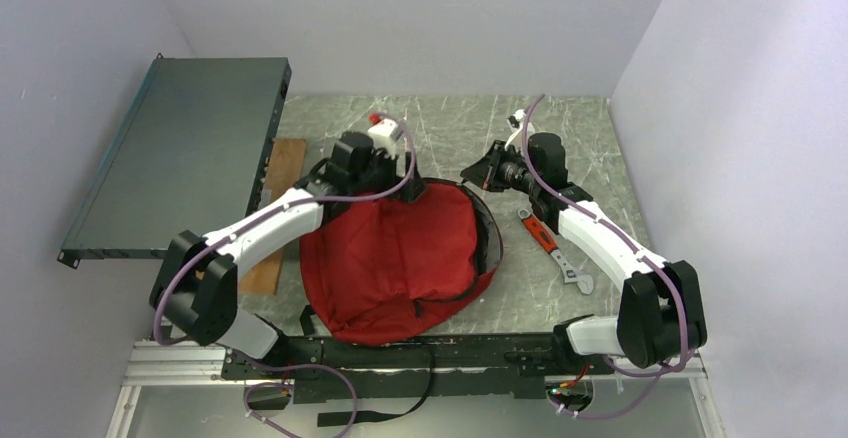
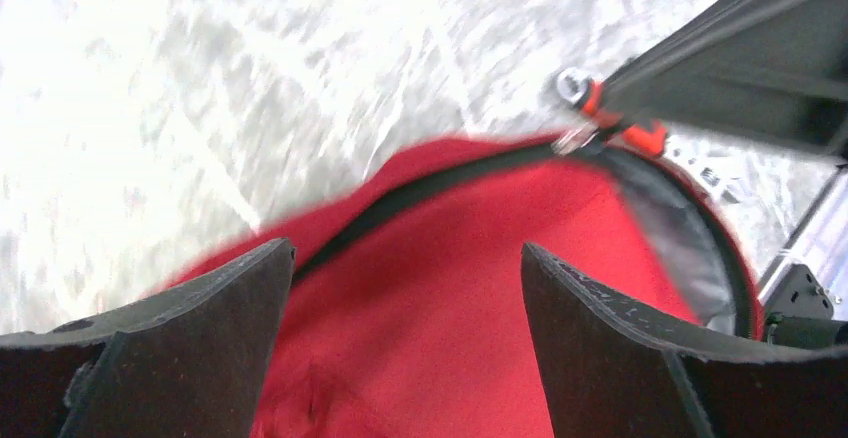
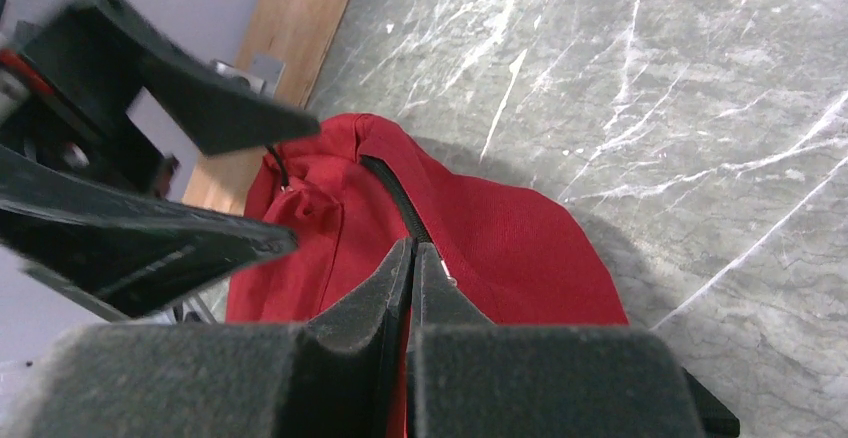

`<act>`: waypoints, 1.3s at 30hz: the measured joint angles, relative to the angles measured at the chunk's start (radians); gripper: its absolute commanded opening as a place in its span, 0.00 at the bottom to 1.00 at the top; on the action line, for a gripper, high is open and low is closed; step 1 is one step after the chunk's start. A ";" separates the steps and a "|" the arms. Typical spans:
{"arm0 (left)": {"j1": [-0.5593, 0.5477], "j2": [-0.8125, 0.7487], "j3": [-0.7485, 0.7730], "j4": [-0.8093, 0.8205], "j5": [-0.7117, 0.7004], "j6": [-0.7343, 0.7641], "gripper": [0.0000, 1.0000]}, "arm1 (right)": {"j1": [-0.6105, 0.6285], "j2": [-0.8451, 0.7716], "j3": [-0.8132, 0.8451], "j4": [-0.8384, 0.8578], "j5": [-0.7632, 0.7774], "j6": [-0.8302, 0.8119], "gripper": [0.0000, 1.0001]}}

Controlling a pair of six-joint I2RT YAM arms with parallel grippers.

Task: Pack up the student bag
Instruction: Zip the student bag at the center of the board.

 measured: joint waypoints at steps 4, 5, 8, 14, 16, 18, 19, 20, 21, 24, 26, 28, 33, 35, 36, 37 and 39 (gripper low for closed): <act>-0.001 0.127 0.205 0.002 0.143 0.114 0.87 | 0.000 -0.003 0.000 -0.010 -0.019 -0.017 0.00; -0.001 0.159 0.237 0.001 0.174 0.142 0.86 | 0.000 -0.005 0.000 -0.011 -0.021 -0.019 0.00; -0.001 0.232 0.270 0.001 0.258 0.218 0.81 | 0.000 -0.014 0.000 -0.017 -0.033 -0.026 0.00; -0.001 0.346 0.304 -0.058 0.451 0.317 0.63 | 0.000 -0.026 0.000 -0.027 -0.040 -0.027 0.00; -0.001 0.363 0.315 -0.076 0.496 0.339 0.38 | 0.000 -0.026 0.000 -0.027 -0.039 -0.027 0.00; 0.001 0.372 0.330 -0.094 0.502 0.352 0.27 | 0.000 -0.028 0.000 -0.032 -0.034 -0.027 0.00; 0.004 0.378 0.337 -0.103 0.505 0.350 0.25 | 0.000 -0.033 0.000 -0.040 -0.024 -0.029 0.00; 0.010 0.381 0.339 -0.103 0.510 0.343 0.22 | 0.000 -0.039 -0.002 -0.046 -0.013 -0.029 0.00; 0.014 0.383 0.339 -0.099 0.519 0.330 0.19 | -0.002 -0.049 -0.010 -0.049 -0.001 -0.029 0.00; 0.034 0.381 0.316 -0.051 0.561 0.282 0.11 | -0.025 -0.132 -0.094 -0.050 0.030 -0.021 0.00; 0.050 0.381 0.294 -0.018 0.588 0.254 0.07 | -0.055 -0.206 -0.156 -0.055 0.043 -0.013 0.00; 0.055 0.381 0.288 -0.001 0.609 0.235 0.04 | -0.076 -0.279 -0.210 -0.056 0.044 -0.008 0.00; 0.071 0.381 0.275 0.031 0.636 0.204 0.00 | -0.126 -0.492 -0.318 -0.113 0.049 -0.001 0.00; 0.090 0.381 0.269 0.033 0.626 0.192 0.00 | -0.154 -0.591 -0.354 -0.149 0.076 0.002 0.00; 0.102 0.381 0.267 0.032 0.623 0.188 0.00 | -0.167 -0.642 -0.373 -0.165 0.093 0.006 0.00; 0.114 0.381 0.267 0.032 0.624 0.185 0.00 | -0.175 -0.681 -0.390 -0.176 0.099 0.012 0.00; 0.131 0.381 0.267 0.033 0.625 0.180 0.00 | -0.179 -0.735 -0.421 -0.177 0.095 0.021 0.00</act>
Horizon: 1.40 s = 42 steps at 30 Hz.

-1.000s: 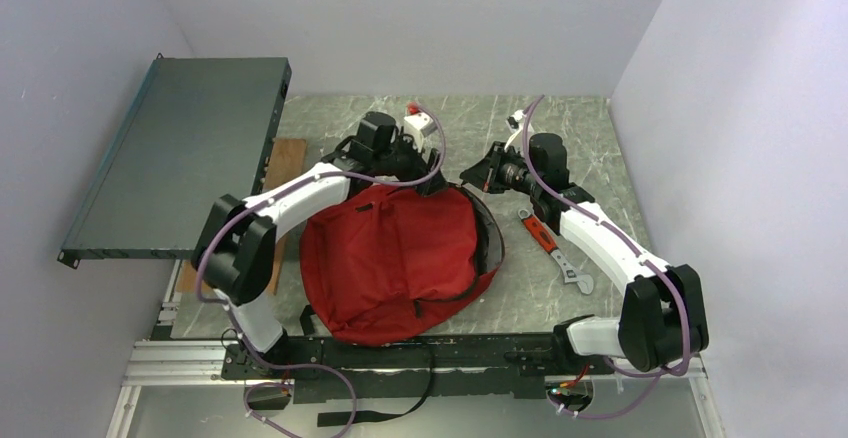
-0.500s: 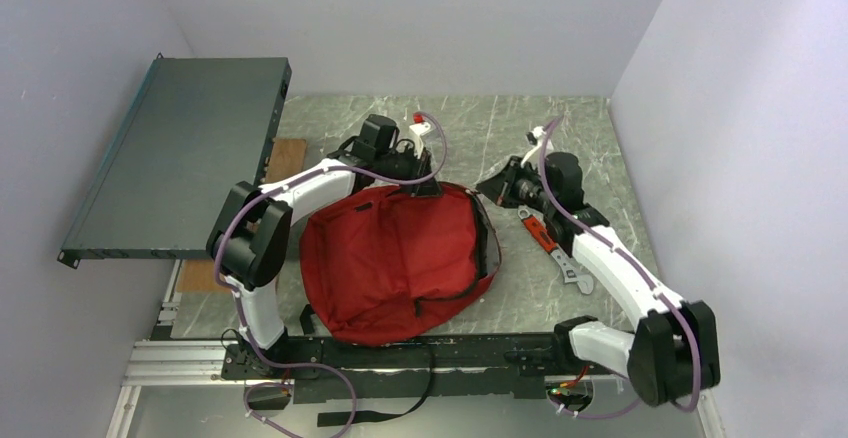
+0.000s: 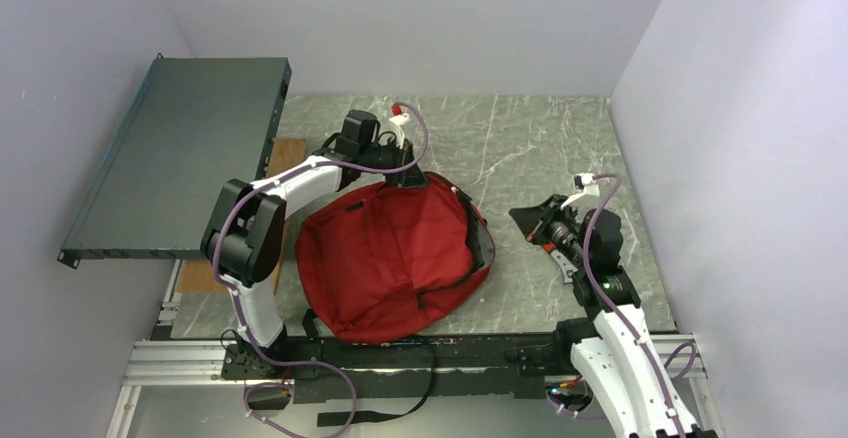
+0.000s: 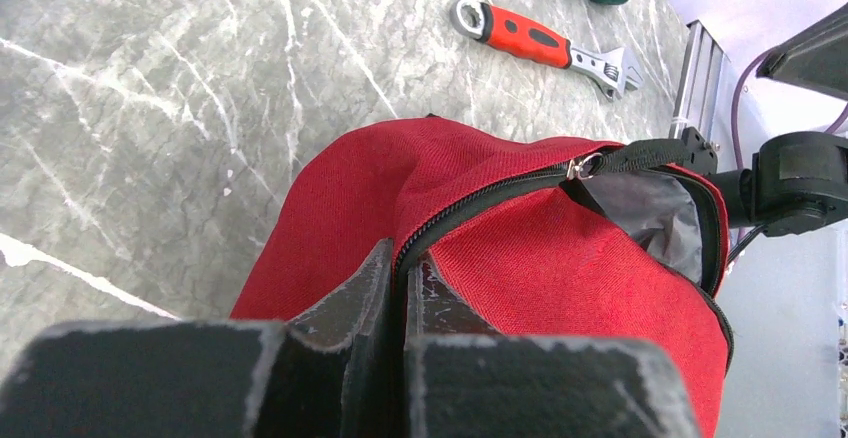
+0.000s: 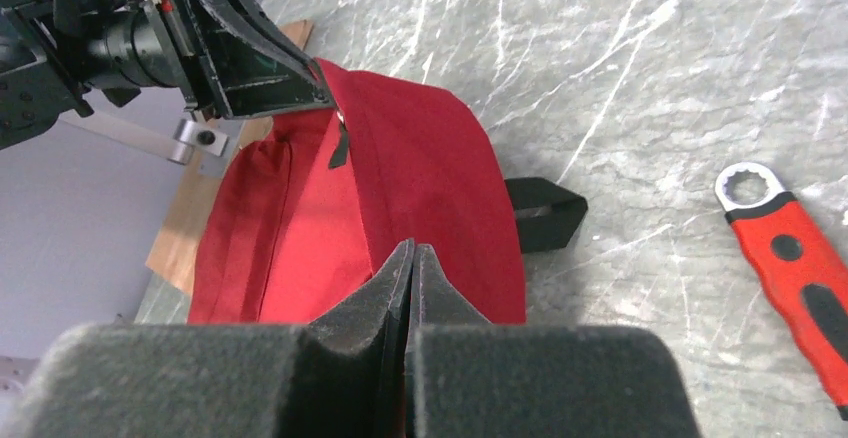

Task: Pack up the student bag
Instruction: Zip the student bag at the center of the board.

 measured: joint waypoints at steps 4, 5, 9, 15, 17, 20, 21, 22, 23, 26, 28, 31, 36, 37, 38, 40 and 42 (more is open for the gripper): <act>0.007 0.000 0.000 0.004 0.007 -0.014 0.00 | 0.000 0.103 0.021 0.000 -0.054 0.005 0.16; 0.006 0.000 0.000 0.004 0.009 -0.017 0.00 | 0.000 0.172 0.051 -0.009 -0.085 -0.005 0.21; -0.005 0.000 0.000 -0.005 0.010 -0.018 0.00 | 0.000 0.424 0.215 -0.061 -0.200 -0.069 0.33; -0.009 0.000 0.000 -0.018 0.003 -0.018 0.00 | 0.042 0.498 0.315 -0.085 -0.266 0.023 0.40; -0.009 0.000 0.000 -0.020 0.002 -0.018 0.00 | 0.063 0.492 0.315 -0.080 -0.272 0.093 0.39; -0.011 0.000 0.000 -0.021 0.002 -0.026 0.00 | 0.090 0.514 0.313 -0.063 -0.282 0.210 0.41; -0.011 0.000 0.000 -0.021 0.002 -0.026 0.00 | 0.098 0.523 0.310 -0.054 -0.281 0.241 0.41; -0.011 0.000 0.000 -0.022 0.002 -0.029 0.00 | 0.106 0.534 0.304 -0.042 -0.277 0.279 0.41; -0.011 0.000 0.000 -0.022 0.002 -0.029 0.00 | 0.111 0.541 0.298 -0.033 -0.272 0.306 0.41; -0.011 0.000 0.000 -0.022 0.002 -0.034 0.00 | 0.122 0.560 0.276 -0.001 -0.246 0.399 0.40; -0.011 0.000 0.000 -0.022 0.002 -0.035 0.00 | 0.123 0.575 0.272 0.022 -0.220 0.448 0.38; -0.013 0.000 0.000 -0.023 0.002 -0.035 0.00 | 0.123 0.607 0.273 0.066 -0.185 0.505 0.36; -0.019 0.000 0.000 -0.027 0.002 -0.034 0.00 | 0.123 0.663 0.273 0.107 -0.137 0.566 0.33; -0.019 0.000 0.000 -0.027 0.002 -0.034 0.00 | 0.123 0.674 0.273 0.113 -0.133 0.574 0.33; -0.020 0.000 0.000 -0.027 0.002 -0.034 0.00 | 0.123 0.685 0.273 0.119 -0.130 0.579 0.33; -0.021 0.000 0.000 -0.027 0.002 -0.034 0.00 | 0.123 0.705 0.273 0.130 -0.126 0.588 0.31; -0.023 0.000 0.000 -0.028 0.002 -0.034 0.00 | 0.124 0.716 0.273 0.138 -0.118 0.593 0.29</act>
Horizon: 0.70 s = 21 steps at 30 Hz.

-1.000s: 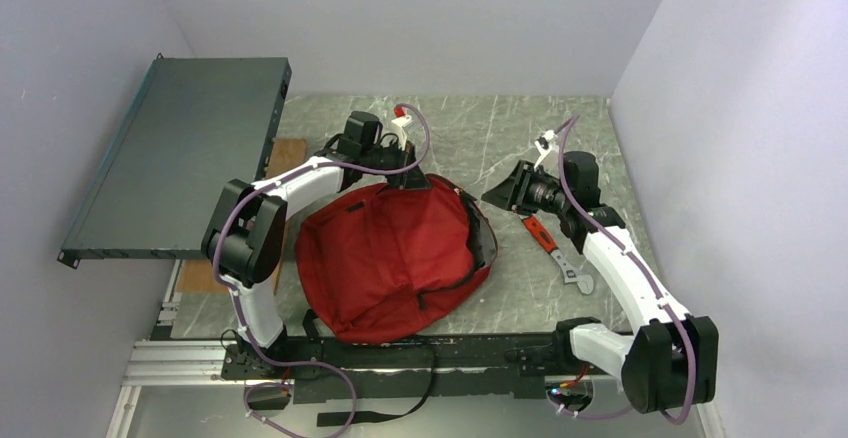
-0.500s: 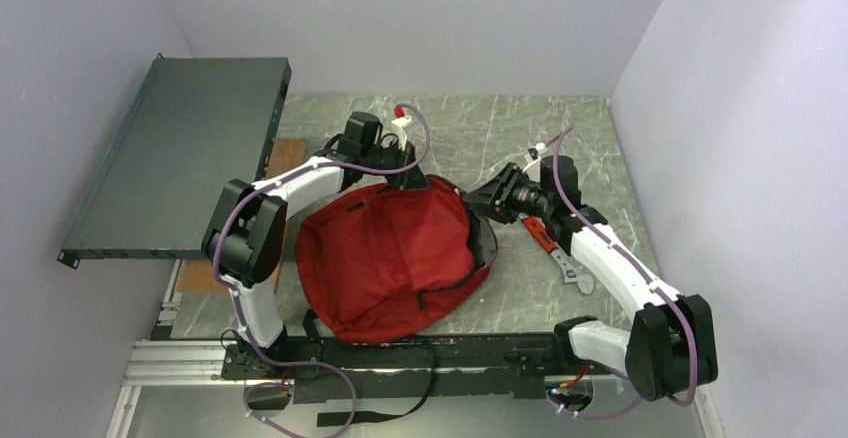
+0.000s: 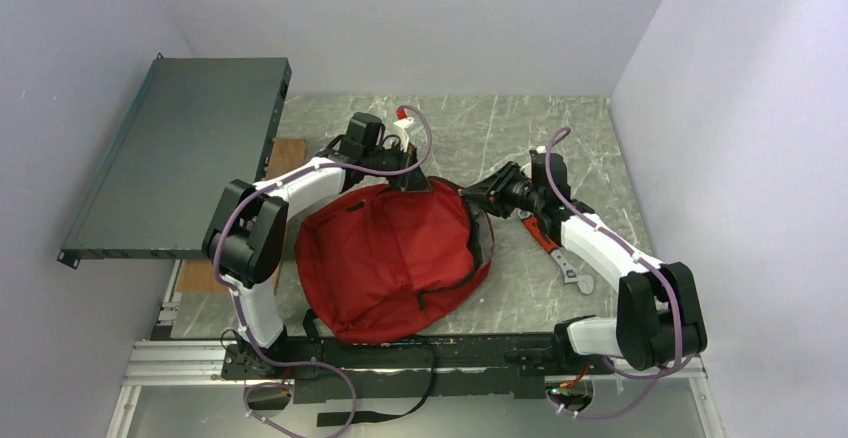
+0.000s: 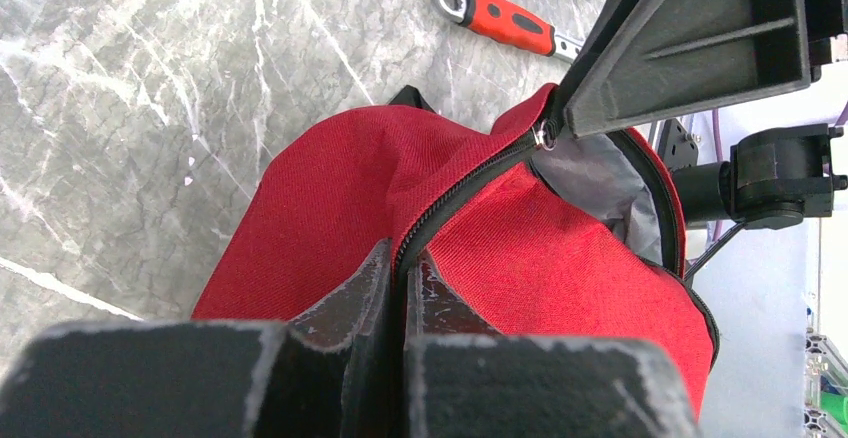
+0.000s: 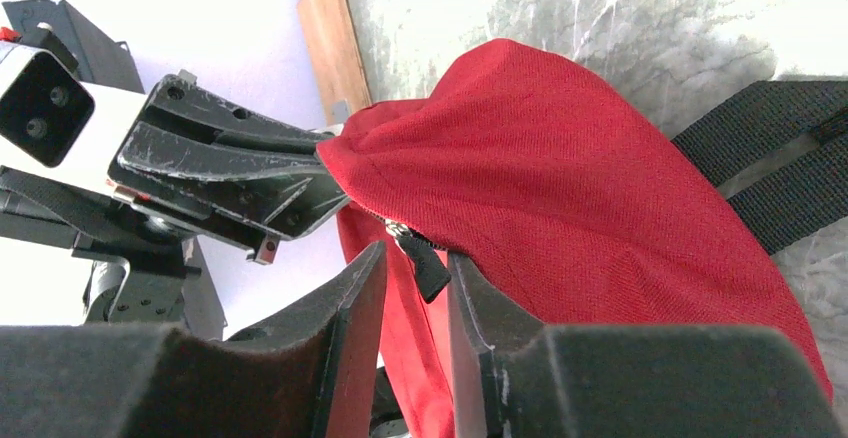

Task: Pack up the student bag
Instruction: Zip the student bag at the center of the board.

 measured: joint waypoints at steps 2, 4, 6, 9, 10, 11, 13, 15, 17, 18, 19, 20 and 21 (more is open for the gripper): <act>-0.002 0.000 0.000 0.000 0.000 0.000 0.00 | 0.000 0.008 0.000 0.008 0.009 0.002 0.28; -0.003 0.000 0.000 -0.002 0.000 0.001 0.00 | 0.000 0.014 0.000 0.013 0.016 0.006 0.28; -0.005 0.000 0.000 -0.003 0.000 0.002 0.00 | 0.000 0.015 0.000 0.015 0.030 0.009 0.27; -0.005 0.000 0.000 -0.005 0.000 0.006 0.00 | 0.000 0.017 0.000 0.027 0.045 0.016 0.22; -0.006 0.000 0.000 -0.006 0.000 0.006 0.00 | 0.001 0.019 0.000 0.032 0.050 0.017 0.21; -0.006 0.000 0.000 -0.006 0.000 0.008 0.00 | 0.001 0.021 0.000 0.035 0.054 0.018 0.18; -0.007 0.000 0.000 -0.007 0.000 0.010 0.00 | 0.001 0.030 0.000 0.045 0.059 0.021 0.13; -0.007 0.000 0.000 -0.008 0.000 0.010 0.00 | 0.001 0.040 0.000 0.051 0.061 0.024 0.06; -0.008 0.000 0.000 -0.012 0.000 0.012 0.00 | 0.001 0.047 0.000 0.052 0.060 0.023 0.00; -0.008 0.000 0.000 -0.014 0.000 0.013 0.00 | 0.001 0.047 0.000 0.052 0.061 0.021 0.00; -0.008 0.000 0.000 -0.015 0.000 0.014 0.00 | 0.001 0.047 0.000 0.053 0.062 0.016 0.00; -0.008 0.000 0.000 -0.016 0.000 0.014 0.00 | 0.001 0.047 0.000 0.054 0.063 0.012 0.00; -0.008 0.000 0.000 -0.017 -0.001 0.017 0.00 | 0.001 0.047 0.000 0.055 0.063 0.005 0.00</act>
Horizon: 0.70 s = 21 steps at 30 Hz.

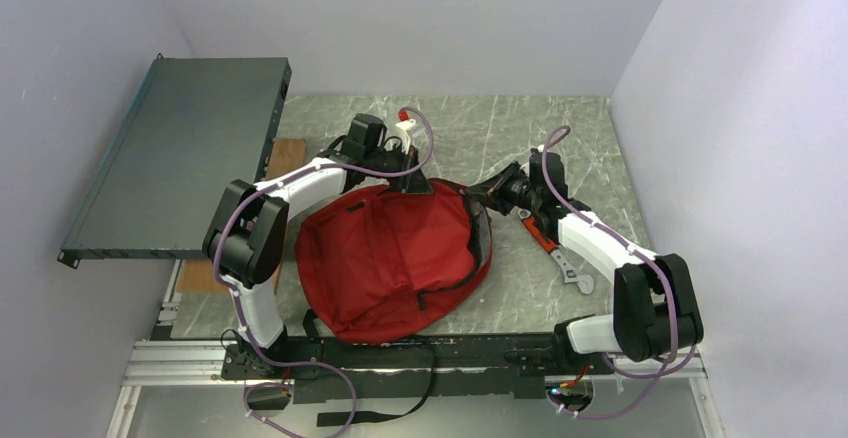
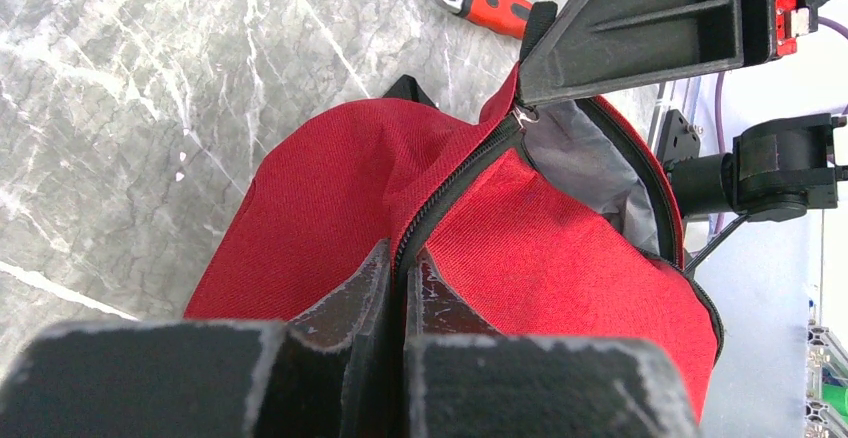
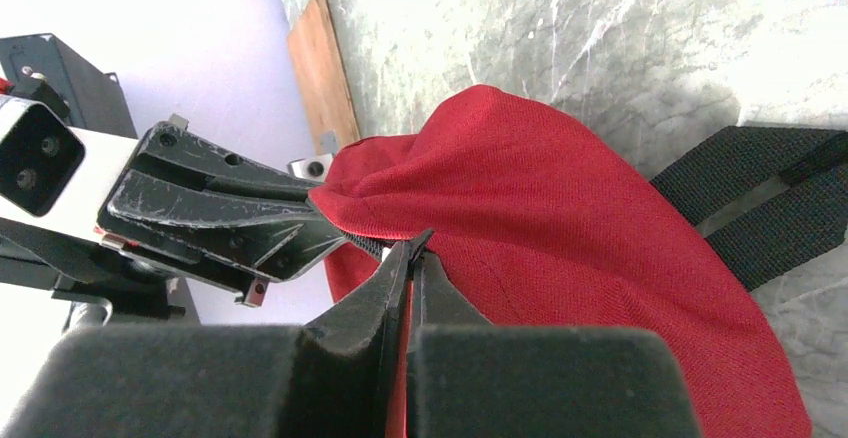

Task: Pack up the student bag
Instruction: Zip the student bag at the center of the board.

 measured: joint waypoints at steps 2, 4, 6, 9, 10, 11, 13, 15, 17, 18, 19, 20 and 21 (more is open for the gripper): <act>-0.001 0.000 0.000 -0.001 -0.002 0.000 0.00 | 0.001 -0.003 0.000 0.000 0.006 -0.026 0.00; -0.003 0.000 0.000 -0.002 -0.015 -0.005 0.00 | 0.014 -0.018 0.003 -0.023 0.043 -0.082 0.00; -0.006 0.000 0.000 -0.006 -0.039 -0.018 0.00 | 0.050 -0.054 0.022 -0.091 0.124 -0.157 0.00; -0.010 0.000 0.002 -0.012 -0.077 -0.042 0.00 | 0.129 -0.123 0.055 -0.190 0.268 -0.249 0.00; -0.011 0.000 0.002 -0.012 -0.086 -0.051 0.00 | 0.161 -0.150 0.067 -0.228 0.325 -0.276 0.00; -0.012 0.000 0.002 -0.012 -0.093 -0.063 0.00 | 0.190 -0.175 0.076 -0.261 0.379 -0.299 0.00; -0.014 0.000 0.002 -0.008 -0.100 -0.085 0.00 | 0.227 -0.221 0.084 -0.317 0.472 -0.333 0.00; -0.017 -0.002 0.002 0.000 -0.100 -0.100 0.00 | 0.235 -0.256 0.080 -0.367 0.538 -0.349 0.00; -0.020 -0.006 0.002 0.003 -0.101 -0.114 0.00 | 0.235 -0.295 0.063 -0.399 0.583 -0.354 0.00; -0.022 -0.011 0.002 0.003 -0.099 -0.120 0.00 | 0.237 -0.322 0.046 -0.410 0.596 -0.353 0.00; -0.023 -0.016 0.001 0.004 -0.096 -0.122 0.00 | 0.240 -0.353 0.025 -0.416 0.603 -0.351 0.00; -0.024 -0.022 -0.002 0.004 -0.092 -0.124 0.00 | 0.243 -0.385 0.007 -0.424 0.608 -0.348 0.00; -0.025 -0.027 -0.005 0.005 -0.090 -0.125 0.00 | 0.244 -0.415 -0.008 -0.433 0.610 -0.344 0.00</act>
